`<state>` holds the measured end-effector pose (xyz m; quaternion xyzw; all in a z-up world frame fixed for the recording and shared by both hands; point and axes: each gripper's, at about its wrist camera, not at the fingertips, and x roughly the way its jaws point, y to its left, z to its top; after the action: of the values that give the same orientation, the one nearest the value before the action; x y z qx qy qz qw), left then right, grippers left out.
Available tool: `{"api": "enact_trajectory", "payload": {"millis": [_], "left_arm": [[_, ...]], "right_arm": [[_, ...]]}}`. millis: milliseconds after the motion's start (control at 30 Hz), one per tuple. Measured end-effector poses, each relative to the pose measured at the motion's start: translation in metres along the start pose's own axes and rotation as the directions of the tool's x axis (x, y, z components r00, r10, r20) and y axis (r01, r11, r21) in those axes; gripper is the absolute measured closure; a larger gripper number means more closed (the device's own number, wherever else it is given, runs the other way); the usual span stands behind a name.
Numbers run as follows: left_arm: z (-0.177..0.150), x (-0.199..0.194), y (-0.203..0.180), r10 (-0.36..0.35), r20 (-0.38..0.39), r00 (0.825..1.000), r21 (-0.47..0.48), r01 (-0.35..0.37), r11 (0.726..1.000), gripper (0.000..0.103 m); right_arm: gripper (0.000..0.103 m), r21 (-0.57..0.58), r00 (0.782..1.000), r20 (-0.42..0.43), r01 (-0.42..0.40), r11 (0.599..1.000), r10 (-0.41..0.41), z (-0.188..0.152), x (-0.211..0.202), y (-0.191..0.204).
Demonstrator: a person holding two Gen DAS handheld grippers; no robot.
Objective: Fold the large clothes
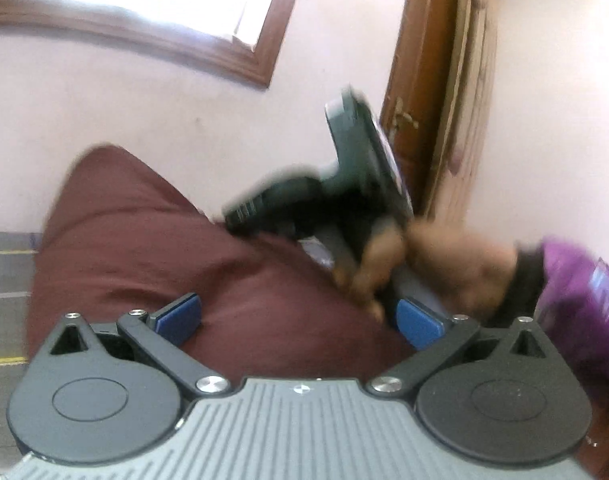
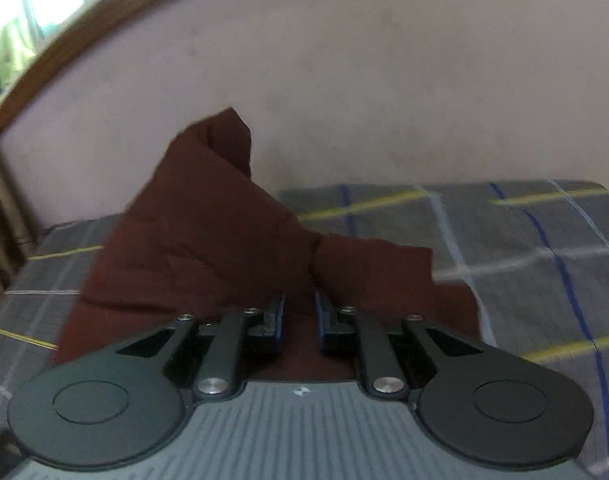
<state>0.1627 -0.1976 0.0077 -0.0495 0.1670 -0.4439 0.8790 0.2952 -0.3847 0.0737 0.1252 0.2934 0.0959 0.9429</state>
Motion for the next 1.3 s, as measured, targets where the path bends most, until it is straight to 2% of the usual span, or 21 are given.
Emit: {"api": "enact_trajectory", "payload": {"millis": [133, 200, 300, 367, 433, 600, 733, 967, 1300], "left_arm": [[0.022, -0.012, 0.008, 0.088, 0.059, 0.994, -0.003, -0.088, 0.996, 0.0], [0.033, -0.007, 0.02, 0.136, 0.057, 0.989, -0.027, -0.135, 0.991, 0.0], [0.042, 0.011, 0.041, 0.199, 0.015, 0.98, -0.06, -0.198, 0.978, 0.0], [0.04, 0.028, 0.058, 0.208, -0.059, 0.976, -0.117, -0.213, 0.97, 0.001], [0.034, 0.038, 0.069, 0.229, -0.092, 0.969, -0.162, -0.242, 0.957, 0.002], [0.02, 0.043, 0.065, 0.286, -0.11, 0.952, -0.133, -0.299, 0.945, 0.001], [0.018, 0.045, 0.059, 0.316, -0.119, 0.941, -0.106, -0.328, 0.939, 0.001], [0.017, 0.05, 0.053, 0.355, -0.145, 0.924, -0.063, -0.366, 0.928, 0.0], [0.014, 0.052, 0.049, 0.371, -0.146, 0.917, -0.041, -0.38, 0.924, 0.0]], "right_arm": [[0.091, -0.03, 0.995, 0.054, 0.084, 0.996, -0.082, -0.03, -0.004, -0.01], [0.091, -0.034, 0.991, 0.084, 0.108, 0.994, -0.105, -0.039, -0.006, -0.015], [0.091, -0.026, 0.985, 0.134, 0.114, 0.993, -0.11, -0.055, -0.008, -0.03], [0.091, -0.019, 0.982, 0.156, 0.114, 0.993, -0.109, -0.065, -0.013, -0.039], [0.091, -0.027, 0.977, 0.177, 0.123, 0.992, -0.116, -0.072, -0.013, -0.041], [0.091, -0.054, 0.973, 0.193, 0.136, 0.989, -0.123, -0.078, -0.016, -0.043], [0.091, -0.109, 0.971, 0.191, 0.169, 0.98, -0.146, -0.078, -0.007, -0.043], [0.091, -0.12, 0.972, 0.187, 0.167, 0.979, -0.143, -0.078, -0.005, -0.045], [0.091, -0.103, 0.98, 0.172, 0.12, 0.987, -0.102, -0.075, -0.001, -0.056]]}}
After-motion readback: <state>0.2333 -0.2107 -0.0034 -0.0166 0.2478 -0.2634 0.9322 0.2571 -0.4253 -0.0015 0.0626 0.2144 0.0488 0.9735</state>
